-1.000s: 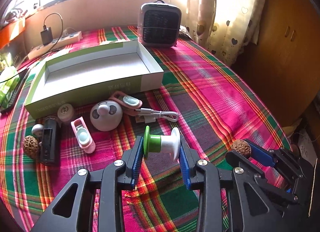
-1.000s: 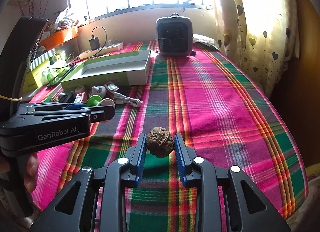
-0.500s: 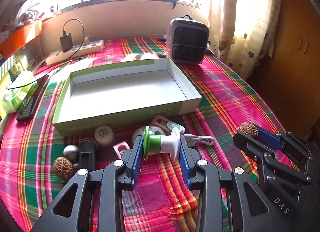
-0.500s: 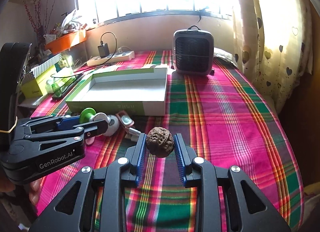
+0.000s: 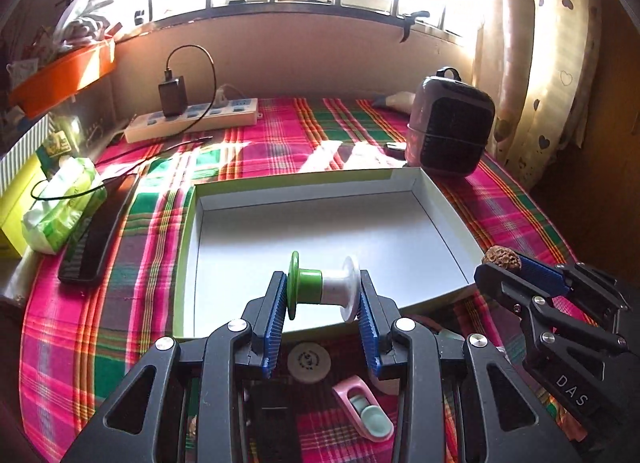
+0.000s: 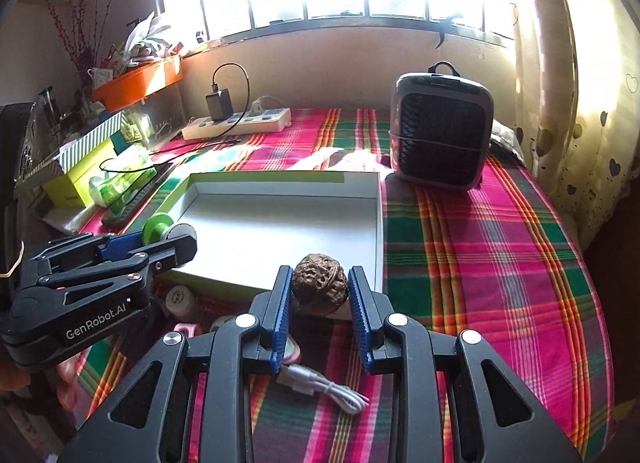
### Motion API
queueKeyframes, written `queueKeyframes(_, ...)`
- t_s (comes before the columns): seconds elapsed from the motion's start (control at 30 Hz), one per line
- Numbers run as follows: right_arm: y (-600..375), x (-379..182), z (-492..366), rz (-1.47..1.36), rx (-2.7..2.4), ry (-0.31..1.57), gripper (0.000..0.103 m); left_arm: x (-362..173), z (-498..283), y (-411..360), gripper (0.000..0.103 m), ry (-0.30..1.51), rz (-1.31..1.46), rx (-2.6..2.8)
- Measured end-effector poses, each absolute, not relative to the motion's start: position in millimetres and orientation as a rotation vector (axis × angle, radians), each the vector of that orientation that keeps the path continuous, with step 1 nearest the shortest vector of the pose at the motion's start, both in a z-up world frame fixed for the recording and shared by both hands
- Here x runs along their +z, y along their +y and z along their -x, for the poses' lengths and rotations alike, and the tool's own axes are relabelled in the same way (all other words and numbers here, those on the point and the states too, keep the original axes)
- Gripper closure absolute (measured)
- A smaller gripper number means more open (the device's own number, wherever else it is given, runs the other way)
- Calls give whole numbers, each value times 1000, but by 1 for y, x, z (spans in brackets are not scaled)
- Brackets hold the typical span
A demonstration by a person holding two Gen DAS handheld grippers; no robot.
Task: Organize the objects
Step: 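Carry both items into the white box and open the left gripper releasing the holder, then lower the walnut into the box and open the right gripper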
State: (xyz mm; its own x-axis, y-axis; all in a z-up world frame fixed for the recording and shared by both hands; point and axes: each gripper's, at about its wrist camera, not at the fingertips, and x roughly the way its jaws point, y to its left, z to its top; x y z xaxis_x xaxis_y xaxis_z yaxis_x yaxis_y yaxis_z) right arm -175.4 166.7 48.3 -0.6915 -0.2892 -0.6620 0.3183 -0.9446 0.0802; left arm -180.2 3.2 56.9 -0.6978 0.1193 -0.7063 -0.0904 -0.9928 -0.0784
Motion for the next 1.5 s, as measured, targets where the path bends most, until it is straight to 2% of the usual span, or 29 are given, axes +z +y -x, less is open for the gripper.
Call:
queueKeyframes(0.13, 157, 43, 196, -1051, -2597, 68, 74, 53, 197, -5, 71, -101, 1200, 2769)
queueKeyframes(0.43, 141, 27, 227, -1131, -2567, 95, 74, 39, 218, -15, 71, -76, 1254, 2783)
queueKeyframes(1.5, 138, 8, 243, -1223, -2584, 168, 74, 29, 222, -14, 71, -55, 1290, 2771)
